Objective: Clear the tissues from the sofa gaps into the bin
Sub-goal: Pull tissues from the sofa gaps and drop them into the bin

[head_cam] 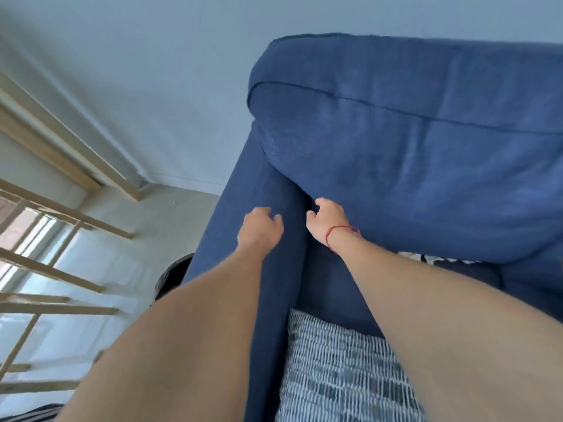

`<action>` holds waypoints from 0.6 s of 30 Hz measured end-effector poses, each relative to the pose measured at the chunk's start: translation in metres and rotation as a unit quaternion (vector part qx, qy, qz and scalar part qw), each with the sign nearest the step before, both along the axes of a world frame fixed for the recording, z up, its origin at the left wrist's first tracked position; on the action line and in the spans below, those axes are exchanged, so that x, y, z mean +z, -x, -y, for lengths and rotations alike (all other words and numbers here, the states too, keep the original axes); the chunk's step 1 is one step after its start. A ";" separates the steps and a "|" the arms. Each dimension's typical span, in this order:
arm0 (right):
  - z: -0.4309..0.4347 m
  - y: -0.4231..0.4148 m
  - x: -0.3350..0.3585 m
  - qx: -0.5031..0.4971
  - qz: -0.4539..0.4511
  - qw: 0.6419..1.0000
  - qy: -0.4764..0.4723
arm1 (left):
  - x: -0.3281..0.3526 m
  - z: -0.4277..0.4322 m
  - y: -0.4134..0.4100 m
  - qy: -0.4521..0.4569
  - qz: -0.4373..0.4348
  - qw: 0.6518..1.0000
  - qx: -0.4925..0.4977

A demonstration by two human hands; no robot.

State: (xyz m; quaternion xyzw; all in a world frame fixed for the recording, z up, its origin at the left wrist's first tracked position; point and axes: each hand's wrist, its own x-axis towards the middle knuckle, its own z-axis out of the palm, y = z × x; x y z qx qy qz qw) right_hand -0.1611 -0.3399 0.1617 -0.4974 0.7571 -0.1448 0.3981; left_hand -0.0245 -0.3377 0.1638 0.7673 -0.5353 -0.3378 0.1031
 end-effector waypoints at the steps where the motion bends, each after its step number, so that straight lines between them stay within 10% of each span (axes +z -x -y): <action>1: -0.006 0.021 -0.001 -0.014 -0.006 1.000 -0.006 | -0.001 -0.002 0.022 -0.006 -0.008 1.000 -0.020; 18: -0.092 0.236 -0.105 -0.207 0.000 0.973 -0.099 | -0.097 -0.036 0.240 -0.204 -0.023 0.964 -0.169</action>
